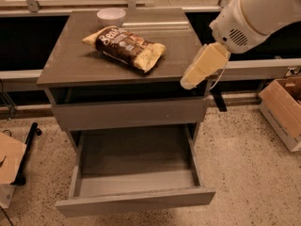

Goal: Place brown chip bag into middle drawer

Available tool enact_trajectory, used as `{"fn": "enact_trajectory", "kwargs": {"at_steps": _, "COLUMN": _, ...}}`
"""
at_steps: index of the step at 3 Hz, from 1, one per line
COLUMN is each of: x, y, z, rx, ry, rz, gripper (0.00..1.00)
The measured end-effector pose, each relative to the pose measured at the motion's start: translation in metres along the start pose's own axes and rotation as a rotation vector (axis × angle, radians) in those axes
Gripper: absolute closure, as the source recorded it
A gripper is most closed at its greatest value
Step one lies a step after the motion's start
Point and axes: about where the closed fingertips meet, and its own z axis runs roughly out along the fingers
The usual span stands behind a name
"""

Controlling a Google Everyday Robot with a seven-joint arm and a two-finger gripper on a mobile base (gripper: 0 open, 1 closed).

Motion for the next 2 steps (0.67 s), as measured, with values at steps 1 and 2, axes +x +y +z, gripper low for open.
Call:
{"fn": "enact_trajectory", "kwargs": {"at_steps": 1, "x": -0.0128, "y": -0.0139, "z": 0.0534, "rx": -0.042, "ry": -0.053, "rz": 0.057, "gripper": 0.0}}
{"fn": "enact_trajectory", "kwargs": {"at_steps": 2, "x": -0.0128, "y": -0.0139, "z": 0.0534, "rx": -0.042, "ry": -0.053, "rz": 0.057, "gripper": 0.0}}
